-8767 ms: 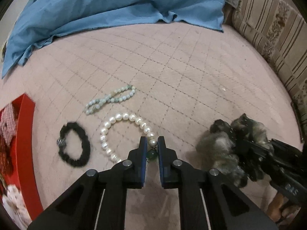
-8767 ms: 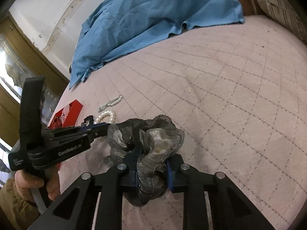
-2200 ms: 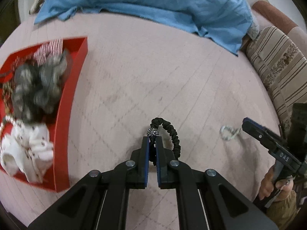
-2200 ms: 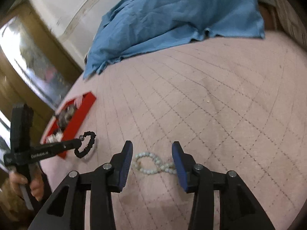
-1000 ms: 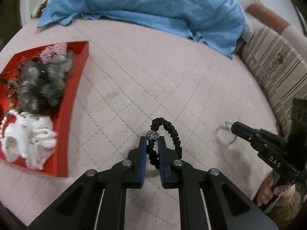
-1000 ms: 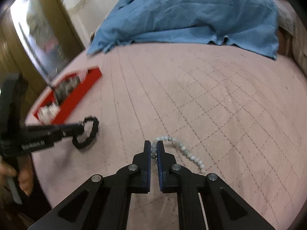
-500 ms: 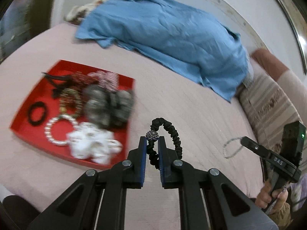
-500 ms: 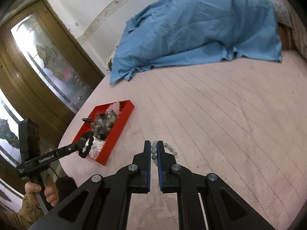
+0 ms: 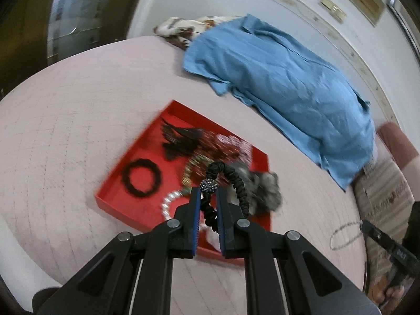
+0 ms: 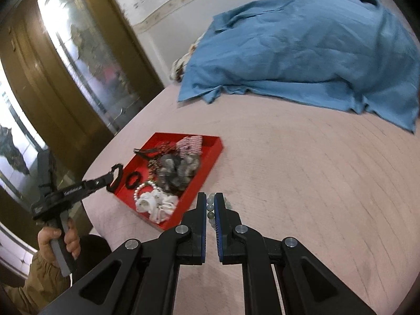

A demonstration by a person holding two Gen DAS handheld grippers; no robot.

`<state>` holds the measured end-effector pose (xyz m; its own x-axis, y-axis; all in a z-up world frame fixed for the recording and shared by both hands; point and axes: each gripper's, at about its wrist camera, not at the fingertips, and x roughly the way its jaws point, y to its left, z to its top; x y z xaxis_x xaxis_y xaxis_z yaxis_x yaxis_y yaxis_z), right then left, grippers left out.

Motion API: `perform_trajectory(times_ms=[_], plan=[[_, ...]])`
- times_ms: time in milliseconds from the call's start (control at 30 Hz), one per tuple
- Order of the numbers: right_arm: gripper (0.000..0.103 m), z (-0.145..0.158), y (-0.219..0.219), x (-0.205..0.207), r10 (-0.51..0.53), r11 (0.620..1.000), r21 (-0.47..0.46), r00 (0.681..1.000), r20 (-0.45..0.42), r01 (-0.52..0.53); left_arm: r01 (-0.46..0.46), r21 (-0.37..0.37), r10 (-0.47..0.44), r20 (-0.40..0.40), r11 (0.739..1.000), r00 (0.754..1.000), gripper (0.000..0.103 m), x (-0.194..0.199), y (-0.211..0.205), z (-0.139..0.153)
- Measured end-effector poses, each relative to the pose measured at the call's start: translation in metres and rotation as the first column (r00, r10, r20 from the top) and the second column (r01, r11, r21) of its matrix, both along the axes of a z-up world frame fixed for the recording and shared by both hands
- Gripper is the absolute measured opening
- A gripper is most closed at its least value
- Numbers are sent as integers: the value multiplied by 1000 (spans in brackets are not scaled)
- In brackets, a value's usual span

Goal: Organize jewelry
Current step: 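Carry both bracelets over the red tray and open both tools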

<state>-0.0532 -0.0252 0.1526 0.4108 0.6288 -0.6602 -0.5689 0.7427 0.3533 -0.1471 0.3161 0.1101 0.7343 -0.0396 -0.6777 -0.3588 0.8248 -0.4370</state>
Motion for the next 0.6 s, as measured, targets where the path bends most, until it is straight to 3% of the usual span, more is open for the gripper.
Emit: perform_trajectory(times_ms=[133,267,433,600], plan=[[7,8,42,2,58,998,-34,998,15,-57,-32,-65,33,4,997,999,11,11,27,-15],[7,13,85,8,111,992,-66,994,22,-109,-54,-83,54,-2,995,999,11,27,46,-25],[7,21,147,19,175,980,-98,984,34,-171,-81,-29,81,-6,996,997,11,36,60,-29],[7,26,208,37,221,969,-121,975,40,-215,-60,-24,60,-7,998,998,11,38,60,-38]])
